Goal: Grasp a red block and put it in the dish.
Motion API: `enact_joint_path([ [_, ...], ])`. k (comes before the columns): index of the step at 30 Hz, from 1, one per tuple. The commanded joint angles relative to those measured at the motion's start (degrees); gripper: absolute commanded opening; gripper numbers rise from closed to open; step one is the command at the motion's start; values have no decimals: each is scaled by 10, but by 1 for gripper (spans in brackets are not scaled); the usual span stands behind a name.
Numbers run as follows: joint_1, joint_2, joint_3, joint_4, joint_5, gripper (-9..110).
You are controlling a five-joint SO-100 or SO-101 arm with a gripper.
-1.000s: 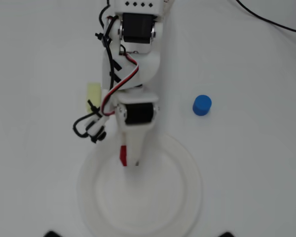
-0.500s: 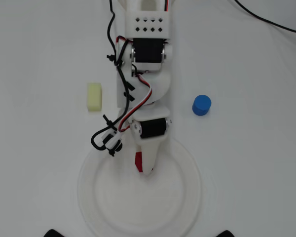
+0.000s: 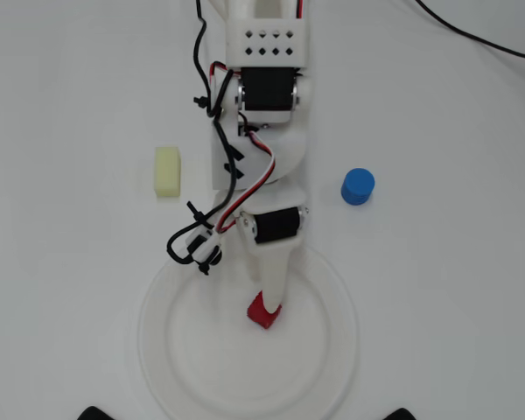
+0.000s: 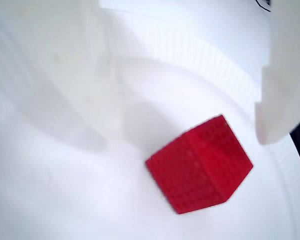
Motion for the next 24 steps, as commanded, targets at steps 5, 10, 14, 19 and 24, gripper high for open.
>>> enact_joint_path([
  [5,20,63,-30,49,11,27],
  [10,36,168,-30,148,18,32],
  [14,39,272,-18,249,17,35],
  [19,33,429,71,316,6,37],
  [24,27,575,195,345,12,38],
])
